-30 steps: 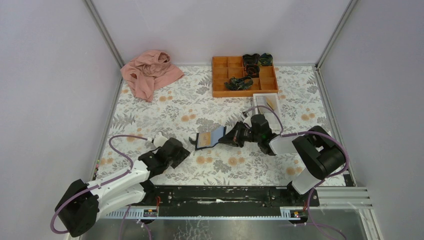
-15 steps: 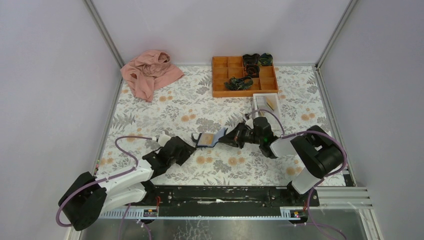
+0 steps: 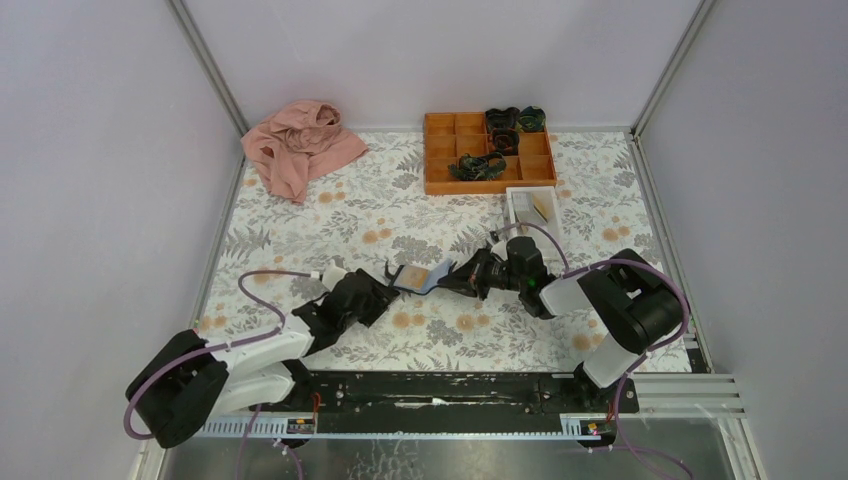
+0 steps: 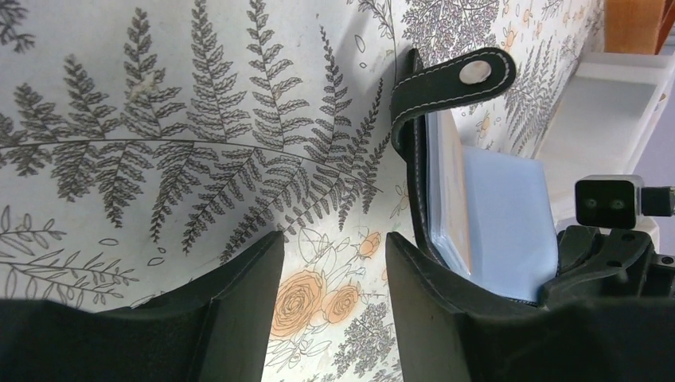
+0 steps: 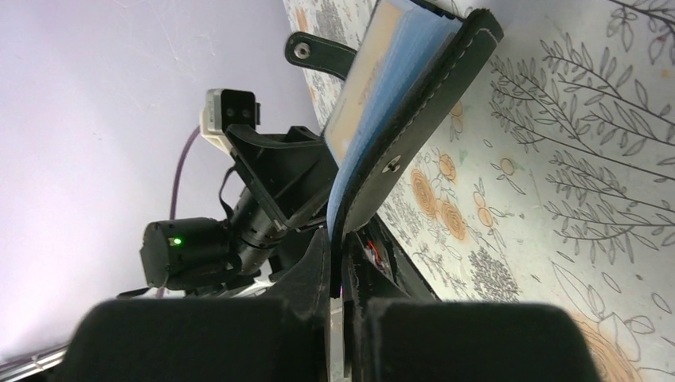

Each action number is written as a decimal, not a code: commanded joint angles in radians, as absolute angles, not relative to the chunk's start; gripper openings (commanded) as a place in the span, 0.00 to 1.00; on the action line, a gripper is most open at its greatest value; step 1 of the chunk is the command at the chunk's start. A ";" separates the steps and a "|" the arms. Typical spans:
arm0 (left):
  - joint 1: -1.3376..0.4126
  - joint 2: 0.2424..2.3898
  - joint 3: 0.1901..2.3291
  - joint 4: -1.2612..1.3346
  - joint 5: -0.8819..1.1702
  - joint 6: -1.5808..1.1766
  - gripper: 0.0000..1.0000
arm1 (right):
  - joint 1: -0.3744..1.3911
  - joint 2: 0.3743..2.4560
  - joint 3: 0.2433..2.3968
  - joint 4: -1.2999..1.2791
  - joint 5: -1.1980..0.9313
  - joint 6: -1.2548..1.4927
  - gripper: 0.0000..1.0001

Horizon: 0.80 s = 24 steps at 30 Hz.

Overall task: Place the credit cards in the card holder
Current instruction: Close the card holder at the center of the board.

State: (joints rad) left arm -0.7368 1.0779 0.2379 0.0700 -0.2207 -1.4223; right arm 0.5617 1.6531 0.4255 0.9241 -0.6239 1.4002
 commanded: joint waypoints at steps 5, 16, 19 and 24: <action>-0.739 1.206 0.300 -0.058 -0.247 -1.332 0.59 | 0.559 1.630 0.428 0.795 -0.667 1.261 0.00; -0.740 1.290 0.388 -0.081 -0.266 -1.284 0.59 | 0.560 1.605 0.489 0.523 -0.642 1.082 0.00; -0.739 1.311 0.421 -0.078 -0.264 -1.262 0.60 | 0.563 1.612 0.507 0.482 -0.633 1.048 0.00; -0.743 1.326 0.456 -0.055 -0.254 -1.232 0.60 | 0.567 1.619 0.521 0.446 -0.615 1.022 0.00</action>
State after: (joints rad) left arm -0.7387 1.2949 0.4381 0.0158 -0.2352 -1.2922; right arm 0.5621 1.6291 0.4820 0.4957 -0.6243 1.0756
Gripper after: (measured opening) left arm 0.593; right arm 0.034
